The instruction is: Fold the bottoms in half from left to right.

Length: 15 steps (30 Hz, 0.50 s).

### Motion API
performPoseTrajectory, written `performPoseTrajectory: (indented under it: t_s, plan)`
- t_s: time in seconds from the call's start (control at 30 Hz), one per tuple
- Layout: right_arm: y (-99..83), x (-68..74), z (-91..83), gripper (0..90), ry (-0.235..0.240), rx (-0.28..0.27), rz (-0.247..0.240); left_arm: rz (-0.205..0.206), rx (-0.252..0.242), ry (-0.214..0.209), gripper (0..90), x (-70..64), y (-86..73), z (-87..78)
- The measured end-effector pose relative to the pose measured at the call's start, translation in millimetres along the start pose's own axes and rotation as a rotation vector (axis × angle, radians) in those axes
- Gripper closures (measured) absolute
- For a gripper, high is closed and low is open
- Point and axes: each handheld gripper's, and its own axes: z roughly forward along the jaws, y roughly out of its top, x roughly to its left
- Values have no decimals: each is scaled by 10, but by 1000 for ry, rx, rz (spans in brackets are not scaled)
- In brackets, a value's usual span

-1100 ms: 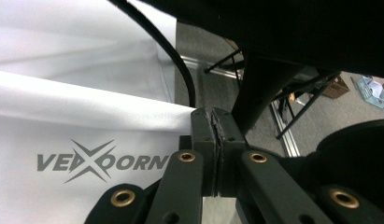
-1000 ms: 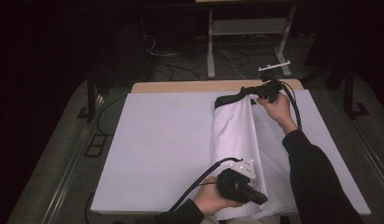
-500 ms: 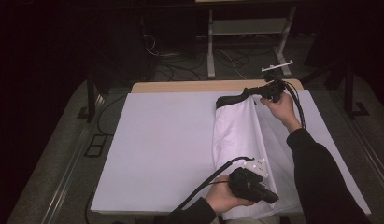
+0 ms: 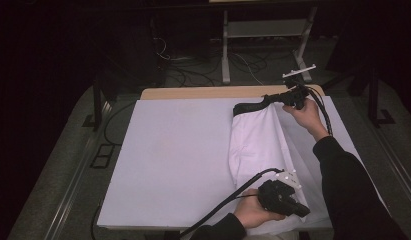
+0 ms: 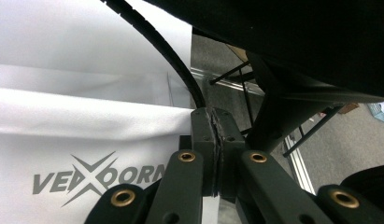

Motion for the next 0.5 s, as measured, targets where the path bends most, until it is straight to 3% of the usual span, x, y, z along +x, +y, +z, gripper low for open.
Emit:
performPoseTrajectory:
  t_s: [0.2,0.5]
  plan:
    - [-2,-31,20,848,-5,10,-44,-19,9,6,875,48,23,138]
    - [-22,-88,26,848,-3,10,-48,-45,-2,8,875,110,82,287]
